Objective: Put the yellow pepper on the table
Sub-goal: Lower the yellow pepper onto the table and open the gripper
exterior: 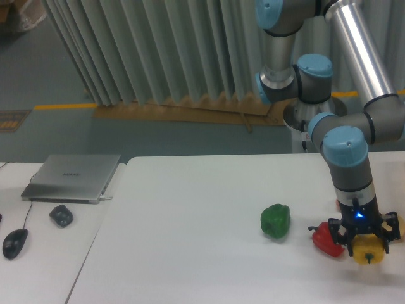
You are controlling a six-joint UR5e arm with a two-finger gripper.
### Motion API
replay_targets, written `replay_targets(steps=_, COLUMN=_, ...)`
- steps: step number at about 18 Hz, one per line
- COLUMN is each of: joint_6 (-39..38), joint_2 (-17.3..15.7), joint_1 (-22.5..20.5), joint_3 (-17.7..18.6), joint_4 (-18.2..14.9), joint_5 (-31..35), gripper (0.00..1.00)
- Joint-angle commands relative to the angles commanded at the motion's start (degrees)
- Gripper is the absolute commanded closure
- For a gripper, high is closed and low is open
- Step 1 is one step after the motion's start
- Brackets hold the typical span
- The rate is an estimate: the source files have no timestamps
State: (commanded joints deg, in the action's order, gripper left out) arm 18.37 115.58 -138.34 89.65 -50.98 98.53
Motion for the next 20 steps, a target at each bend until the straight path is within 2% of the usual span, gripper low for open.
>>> replay_targets(steps=3, joint_6=1.93, joint_2=0.00, joint_1=0.26, joint_3=0.79, joint_4=0.00, joint_5=0.26, gripper=0.20)
replay_targets(steps=8, joint_6=2.99, joint_2=0.44, joint_1=0.61, joint_3=1.23, joint_4=0.09, joint_5=2.01, gripper=0.19)
replay_targets(steps=12, joint_6=2.90, joint_2=0.35, joint_1=0.62, joint_3=1.06, joint_4=0.09, joint_5=2.37, gripper=0.00)
replay_targets(steps=17, joint_6=2.29, joint_2=-0.17, joint_1=0.44, joint_3=0.27, joint_4=0.00, joint_5=2.11, gripper=0.00)
replay_targets(steps=20, joint_6=2.72, joint_2=-1.66, joint_1=0.18, joint_3=0.26, joint_4=-0.17, joint_5=2.02, gripper=0.00)
